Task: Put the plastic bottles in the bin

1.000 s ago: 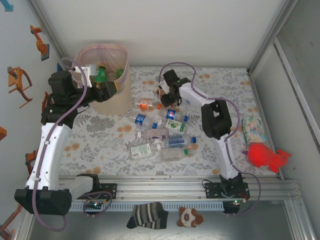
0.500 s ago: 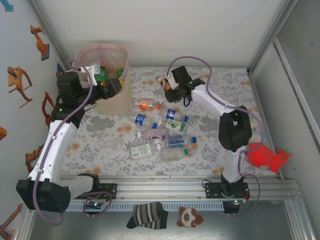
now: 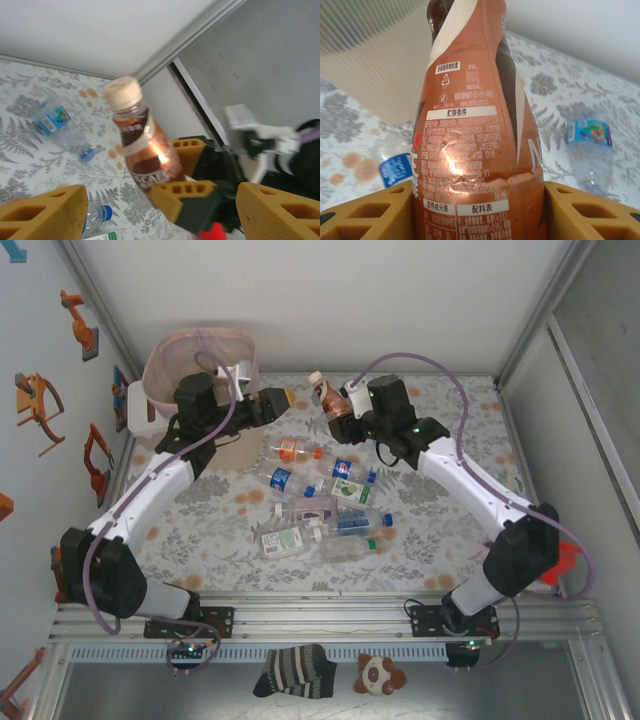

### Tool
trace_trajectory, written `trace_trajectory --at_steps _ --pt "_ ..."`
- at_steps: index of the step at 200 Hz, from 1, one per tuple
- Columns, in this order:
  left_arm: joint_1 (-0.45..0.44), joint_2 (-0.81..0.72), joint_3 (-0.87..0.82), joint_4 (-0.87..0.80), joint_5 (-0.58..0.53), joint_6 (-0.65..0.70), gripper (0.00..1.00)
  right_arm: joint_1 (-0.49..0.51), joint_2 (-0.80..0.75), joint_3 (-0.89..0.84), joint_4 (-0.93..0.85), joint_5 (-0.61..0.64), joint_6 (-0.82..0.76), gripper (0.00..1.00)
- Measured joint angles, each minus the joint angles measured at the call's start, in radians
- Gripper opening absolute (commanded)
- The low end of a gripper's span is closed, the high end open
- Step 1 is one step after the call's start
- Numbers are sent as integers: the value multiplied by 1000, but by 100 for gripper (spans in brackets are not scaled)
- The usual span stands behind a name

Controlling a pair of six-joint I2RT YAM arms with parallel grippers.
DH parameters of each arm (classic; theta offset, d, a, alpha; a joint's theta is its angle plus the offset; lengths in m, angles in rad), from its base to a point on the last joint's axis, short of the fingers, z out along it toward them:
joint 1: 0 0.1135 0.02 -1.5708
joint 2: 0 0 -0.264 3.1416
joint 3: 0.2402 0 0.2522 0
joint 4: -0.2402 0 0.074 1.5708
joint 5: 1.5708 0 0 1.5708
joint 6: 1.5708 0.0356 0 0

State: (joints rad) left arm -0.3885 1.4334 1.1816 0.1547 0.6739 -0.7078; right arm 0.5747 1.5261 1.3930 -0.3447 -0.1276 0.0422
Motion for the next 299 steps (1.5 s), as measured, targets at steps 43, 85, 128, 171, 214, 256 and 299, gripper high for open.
trace_trajectory --at_steps 43,85,128,171,214,256,299 --pt "-52 117 109 34 4 -16 82 16 -69 -11 15 -55 15 58" --pt "-67 171 162 130 32 -60 78 47 -84 -16 13 -90 23 58" --pt "-75 212 167 184 53 -108 66 64 -89 -16 14 -97 38 58" --pt "-76 212 167 204 60 -126 56 68 -93 -16 14 -97 41 58" --pt "-76 210 166 212 60 -131 49 75 -95 -16 14 -93 48 58" --pt "-76 200 163 213 60 -130 45 77 -95 -16 14 -92 48 58" --pt "-76 185 156 213 60 -129 34 82 -104 -16 15 -89 48 60"
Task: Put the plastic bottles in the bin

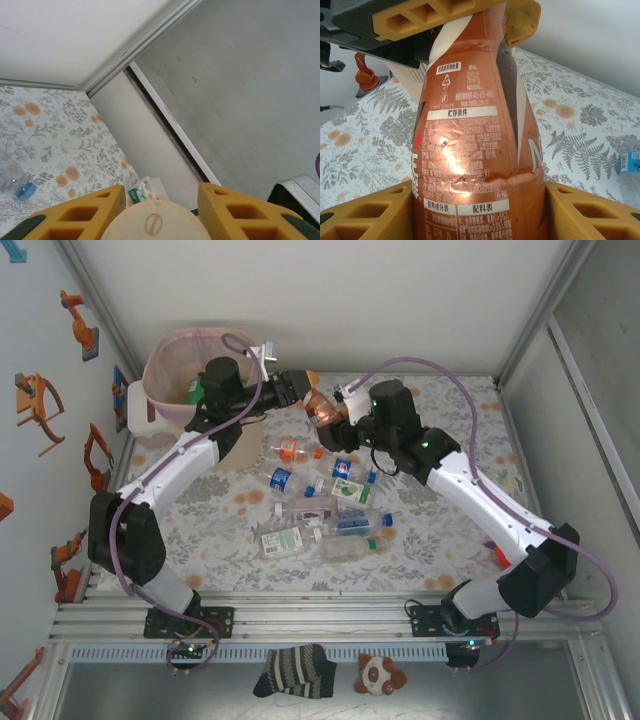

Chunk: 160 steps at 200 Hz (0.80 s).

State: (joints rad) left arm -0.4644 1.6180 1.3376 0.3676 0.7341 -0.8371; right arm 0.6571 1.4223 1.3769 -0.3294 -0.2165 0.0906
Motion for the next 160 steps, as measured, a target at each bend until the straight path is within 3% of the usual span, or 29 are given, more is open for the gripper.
trace_trajectory --at_steps 66,160 --pt "0 -3 1 -6 0 6 32 1 -6 0 3 1 14 72" --pt "64 -65 35 -158 -1 108 30 1 -126 -19 5 1 40 72"
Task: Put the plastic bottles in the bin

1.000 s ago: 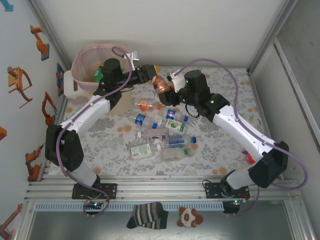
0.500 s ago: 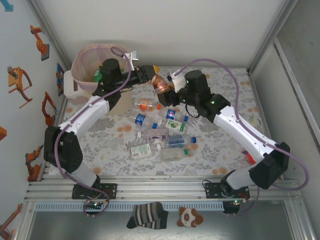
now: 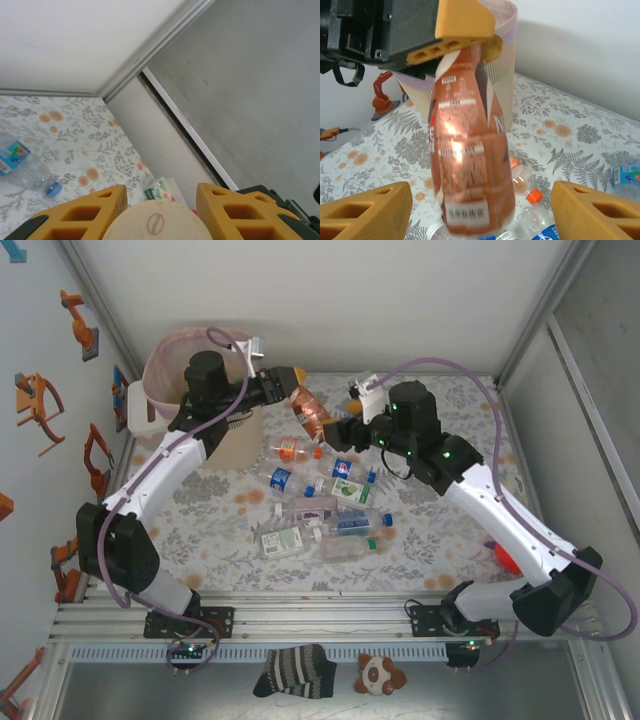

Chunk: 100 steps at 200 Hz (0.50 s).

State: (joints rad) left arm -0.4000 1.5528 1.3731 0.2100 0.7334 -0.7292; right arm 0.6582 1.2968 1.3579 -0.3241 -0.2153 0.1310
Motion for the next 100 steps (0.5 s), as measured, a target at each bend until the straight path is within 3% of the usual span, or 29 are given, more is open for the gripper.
trace_trajectory --at_steps 59,100 --pt "118 -37 98 -137 -38 114 30 0 -66 -21 -9 38 1 72" --pt "159 -52 266 -338 -187 323 30 0 -81 -22 -24 57 1 72"
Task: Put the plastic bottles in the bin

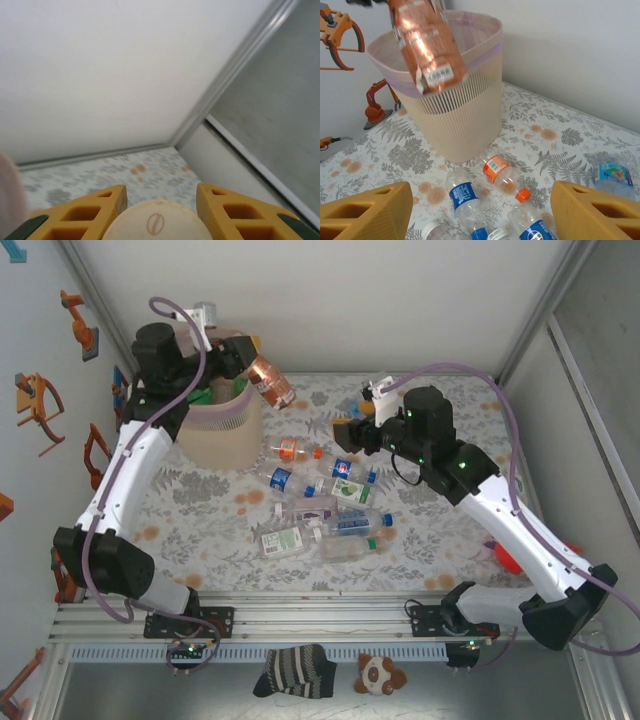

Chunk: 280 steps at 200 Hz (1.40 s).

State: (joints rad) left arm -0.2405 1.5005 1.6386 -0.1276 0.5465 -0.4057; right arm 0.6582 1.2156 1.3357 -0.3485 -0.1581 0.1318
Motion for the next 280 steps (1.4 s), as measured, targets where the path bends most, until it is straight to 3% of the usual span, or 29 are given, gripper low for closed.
trace_trajectory --at_steps 27,62,113,215,280 --pt "35 -7 76 -108 -106 115 30 0 -4 -5 -7 11 0 72" --pt "142 0 101 -185 -191 187 30 0 -4 -5 -17 18 0 72" --pt "233 75 121 -261 -243 261 30 0 -4 -5 -40 21 0 72" --pt "231 215 120 -367 -182 355 30 0 -4 -5 -40 32 0 71" --pt "167 363 206 -491 -171 451 30 0 -4 -5 -40 45 0 71"
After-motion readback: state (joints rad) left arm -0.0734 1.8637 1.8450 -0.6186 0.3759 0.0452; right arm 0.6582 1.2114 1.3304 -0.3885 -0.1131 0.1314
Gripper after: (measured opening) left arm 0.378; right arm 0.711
